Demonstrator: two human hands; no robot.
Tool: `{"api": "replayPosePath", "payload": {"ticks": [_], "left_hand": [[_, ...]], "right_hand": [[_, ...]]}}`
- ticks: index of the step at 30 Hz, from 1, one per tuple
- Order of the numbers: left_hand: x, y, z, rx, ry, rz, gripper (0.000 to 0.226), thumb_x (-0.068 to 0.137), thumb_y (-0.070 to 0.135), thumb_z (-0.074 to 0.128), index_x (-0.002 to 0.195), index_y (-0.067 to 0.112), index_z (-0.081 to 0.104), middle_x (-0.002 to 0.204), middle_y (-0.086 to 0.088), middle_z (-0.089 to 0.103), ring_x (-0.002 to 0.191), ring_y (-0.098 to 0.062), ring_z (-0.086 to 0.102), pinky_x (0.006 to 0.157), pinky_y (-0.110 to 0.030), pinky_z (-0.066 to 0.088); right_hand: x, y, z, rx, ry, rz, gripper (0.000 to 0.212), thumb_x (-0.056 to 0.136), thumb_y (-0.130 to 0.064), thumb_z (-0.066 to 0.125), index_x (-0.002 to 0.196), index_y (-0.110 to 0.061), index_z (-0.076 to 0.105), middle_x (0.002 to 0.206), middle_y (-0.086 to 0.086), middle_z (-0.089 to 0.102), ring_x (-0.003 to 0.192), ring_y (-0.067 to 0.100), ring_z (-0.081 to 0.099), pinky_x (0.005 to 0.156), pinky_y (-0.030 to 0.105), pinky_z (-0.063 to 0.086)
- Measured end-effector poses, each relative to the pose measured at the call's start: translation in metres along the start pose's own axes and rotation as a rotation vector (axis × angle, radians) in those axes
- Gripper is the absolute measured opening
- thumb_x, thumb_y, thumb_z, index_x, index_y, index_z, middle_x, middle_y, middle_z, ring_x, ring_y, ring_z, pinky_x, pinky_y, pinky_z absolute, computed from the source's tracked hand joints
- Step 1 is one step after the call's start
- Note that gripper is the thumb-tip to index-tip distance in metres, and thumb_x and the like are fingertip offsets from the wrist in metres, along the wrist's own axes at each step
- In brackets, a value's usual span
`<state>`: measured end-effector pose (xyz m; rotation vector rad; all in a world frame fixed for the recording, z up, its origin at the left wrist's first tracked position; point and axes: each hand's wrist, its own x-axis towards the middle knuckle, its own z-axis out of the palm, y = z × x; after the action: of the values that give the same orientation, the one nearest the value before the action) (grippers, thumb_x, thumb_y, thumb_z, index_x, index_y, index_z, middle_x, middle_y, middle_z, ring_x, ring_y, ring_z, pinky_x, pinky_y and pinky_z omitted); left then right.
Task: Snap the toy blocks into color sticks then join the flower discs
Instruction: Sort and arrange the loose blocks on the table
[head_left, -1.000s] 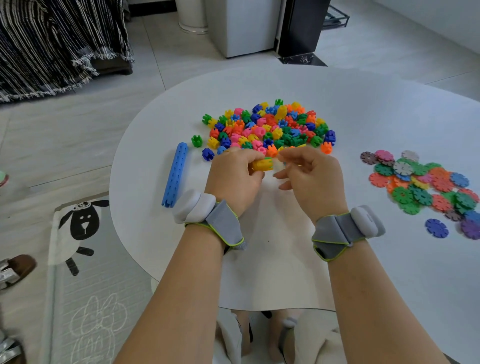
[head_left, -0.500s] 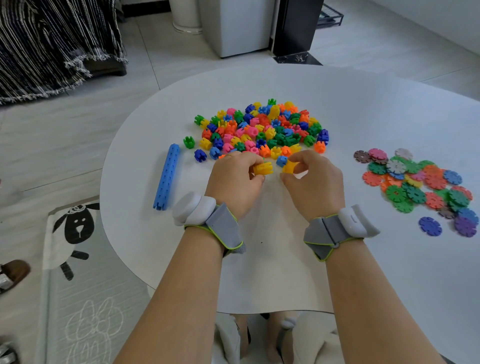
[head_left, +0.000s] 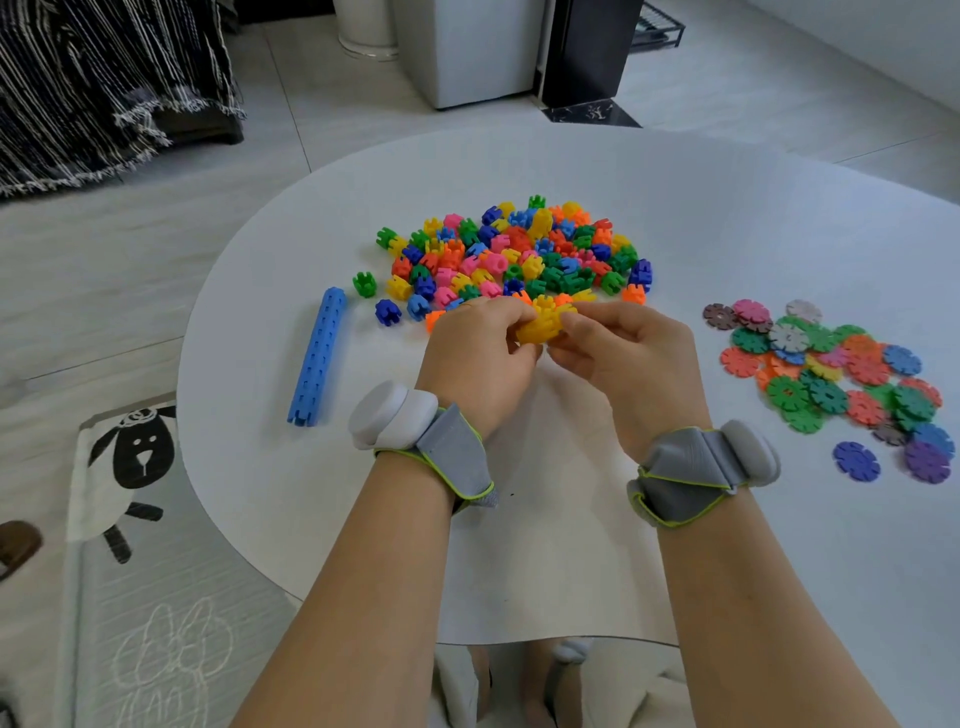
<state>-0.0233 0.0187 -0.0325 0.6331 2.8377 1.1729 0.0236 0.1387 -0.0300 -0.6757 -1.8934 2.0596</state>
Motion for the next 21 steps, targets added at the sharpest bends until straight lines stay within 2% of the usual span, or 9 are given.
{"api": "replayPosePath", "payload": {"ticks": [3,7,10,15,21], "left_hand": [[-0.0007,-0.0003,-0.0006,-0.014,0.011,0.008,0.022,0.084,0.018,0.064,0.104,0.019,0.071,0.097,-0.001,0.068,0.083,-0.015,0.06,0.077,-0.022,0.044],[-0.0018,0.0006,0.0,0.002,0.027,0.017,0.019,0.083,0.018,0.065,0.101,0.016,0.072,0.095,-0.002,0.068,0.082,-0.017,0.06,0.079,-0.029,0.047],[-0.0016,0.0007,0.0016,0.03,0.005,0.008,0.017,0.082,0.019,0.067,0.098,0.016,0.071,0.093,-0.002,0.067,0.081,-0.017,0.059,0.078,-0.031,0.048],[-0.0011,-0.0015,0.001,0.038,0.01,0.006,0.013,0.082,0.019,0.067,0.095,0.018,0.07,0.092,-0.001,0.066,0.08,-0.016,0.058,0.075,-0.03,0.048],[-0.0014,-0.0022,0.0,0.053,0.023,0.006,0.018,0.082,0.016,0.066,0.099,0.017,0.07,0.093,-0.003,0.065,0.082,-0.018,0.057,0.076,-0.031,0.047]], "right_hand": [[0.0007,0.0007,-0.0002,0.027,0.0,0.015,0.01,0.086,-0.002,0.065,0.084,-0.01,0.07,0.082,0.011,0.071,0.076,0.02,0.072,0.075,0.03,0.058],[0.0,0.0011,0.0002,0.036,0.022,0.016,0.008,0.084,-0.003,0.068,0.086,-0.01,0.07,0.082,0.011,0.071,0.074,0.02,0.072,0.073,0.029,0.058],[0.0006,0.0022,-0.0004,0.024,0.026,0.02,0.017,0.083,-0.005,0.07,0.096,-0.017,0.067,0.078,0.004,0.072,0.074,0.018,0.071,0.071,0.028,0.059],[0.0003,0.0034,0.0008,0.038,-0.02,0.062,0.019,0.085,-0.002,0.067,0.103,-0.004,0.069,0.092,0.015,0.071,0.083,0.023,0.071,0.076,0.029,0.058],[0.0004,0.0023,-0.0004,-0.008,-0.02,0.037,0.012,0.091,-0.005,0.059,0.092,-0.01,0.07,0.087,0.014,0.071,0.08,0.023,0.071,0.072,0.029,0.058]]}}
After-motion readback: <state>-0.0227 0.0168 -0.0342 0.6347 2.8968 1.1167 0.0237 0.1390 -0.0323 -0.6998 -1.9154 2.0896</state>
